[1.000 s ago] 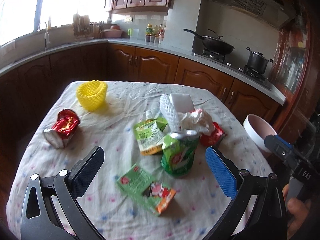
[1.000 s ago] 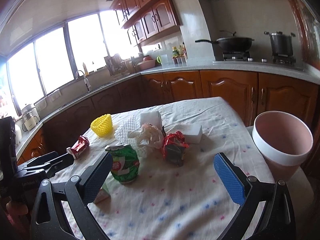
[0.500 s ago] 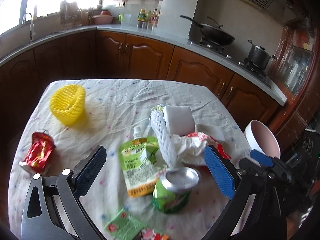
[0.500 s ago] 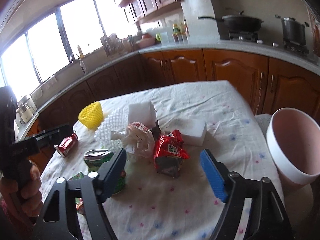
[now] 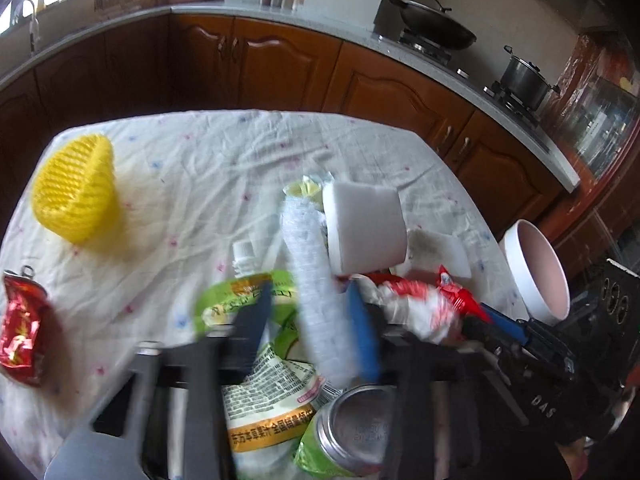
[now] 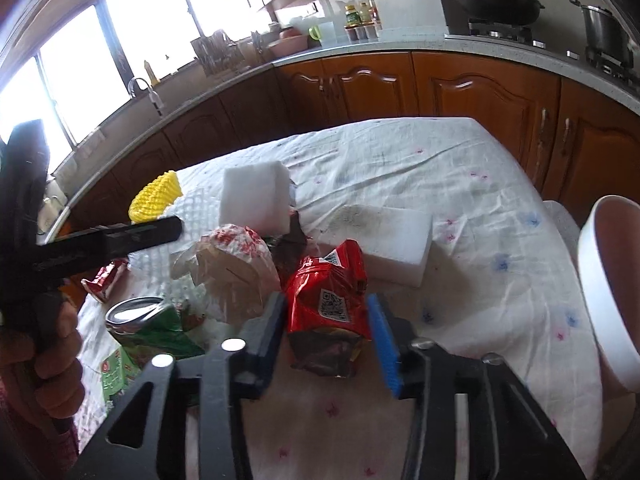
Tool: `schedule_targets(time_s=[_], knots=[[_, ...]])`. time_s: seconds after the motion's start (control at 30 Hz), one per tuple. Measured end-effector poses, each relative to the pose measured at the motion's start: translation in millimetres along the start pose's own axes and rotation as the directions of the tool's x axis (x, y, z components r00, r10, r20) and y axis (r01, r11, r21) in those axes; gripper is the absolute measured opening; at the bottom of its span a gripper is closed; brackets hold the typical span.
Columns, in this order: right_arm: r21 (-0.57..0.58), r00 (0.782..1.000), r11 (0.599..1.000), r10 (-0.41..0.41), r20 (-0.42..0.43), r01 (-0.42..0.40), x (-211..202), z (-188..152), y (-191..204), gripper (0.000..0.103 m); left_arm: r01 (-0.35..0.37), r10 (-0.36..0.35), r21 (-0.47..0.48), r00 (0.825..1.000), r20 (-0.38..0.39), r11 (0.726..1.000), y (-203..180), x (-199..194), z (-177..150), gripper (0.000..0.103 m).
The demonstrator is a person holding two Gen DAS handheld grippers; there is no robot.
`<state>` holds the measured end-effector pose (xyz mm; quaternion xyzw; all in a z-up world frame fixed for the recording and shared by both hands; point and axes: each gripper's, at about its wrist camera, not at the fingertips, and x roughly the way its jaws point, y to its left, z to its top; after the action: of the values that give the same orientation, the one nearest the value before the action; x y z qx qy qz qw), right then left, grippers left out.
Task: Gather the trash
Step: 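Grasp the white foam net with the left tool while the right grasps the red wrapper, then carry both items to the pink bin and open both tools to drop them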
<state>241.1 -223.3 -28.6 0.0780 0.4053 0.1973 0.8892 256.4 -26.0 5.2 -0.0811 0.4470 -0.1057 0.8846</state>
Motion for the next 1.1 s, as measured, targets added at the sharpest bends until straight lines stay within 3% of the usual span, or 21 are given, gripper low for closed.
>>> schedule_targets(time_s=[0.07,0.13,0.63,1.1], knots=[[0.008,1.0,1.0,0.029,0.01,-0.029,-4.0,-0.6,-1.7,0.009,0.013,-0.013,-0.004,1.0,0.003,1.0,1.0,-2.2,-1.7,0.009],[0.003,0.999,1.0,0.021,0.024,-0.021,-10.3,-1.1,-0.2,0.007,0.016,-0.016,-0.001,1.0,0.023,1.0,0.4,-9.8,-2.8,0.008],[0.057,0.985,0.997,0.032,0.168,-0.043,-81.3,-4.2,-13.2,0.006,0.093,-0.107,0.087,0.979,0.171,0.992,-50.1,-79.5,-2.8,0.008],[0.166,0.962,0.984,-0.109,0.25,0.068,-142.9,-14.7,-86.7,0.006,0.245,-0.263,0.189,0.962,0.077,0.951,-141.8,-52.4,-13.8,0.008]])
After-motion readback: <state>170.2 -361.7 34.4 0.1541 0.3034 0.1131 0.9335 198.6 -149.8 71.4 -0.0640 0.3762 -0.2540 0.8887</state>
